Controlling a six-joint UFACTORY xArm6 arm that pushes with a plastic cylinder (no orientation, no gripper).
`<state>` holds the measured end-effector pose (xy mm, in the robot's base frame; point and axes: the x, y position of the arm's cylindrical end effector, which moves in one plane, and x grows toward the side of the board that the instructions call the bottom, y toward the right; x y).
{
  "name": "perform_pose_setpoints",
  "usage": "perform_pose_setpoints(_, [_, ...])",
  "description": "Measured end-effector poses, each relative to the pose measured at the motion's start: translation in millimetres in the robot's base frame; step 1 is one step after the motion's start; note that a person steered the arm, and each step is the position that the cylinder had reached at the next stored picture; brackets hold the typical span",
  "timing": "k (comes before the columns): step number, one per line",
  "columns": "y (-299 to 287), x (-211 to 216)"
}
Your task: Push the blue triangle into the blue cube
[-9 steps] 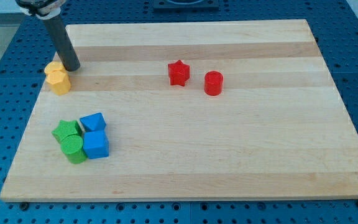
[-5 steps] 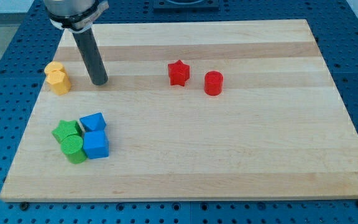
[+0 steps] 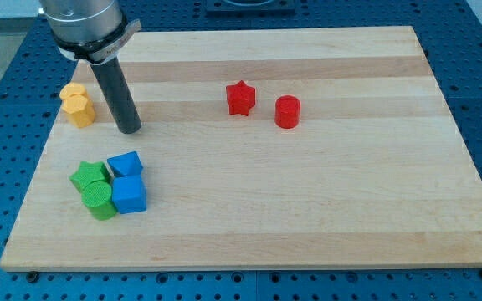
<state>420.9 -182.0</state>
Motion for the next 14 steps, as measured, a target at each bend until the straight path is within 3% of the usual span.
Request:
perform_pose_setpoints(5, [25.2,37.8])
perform_pose_setpoints(8, [-5.9,39.6])
perform_pose_setpoints(14, [2.0,82.0])
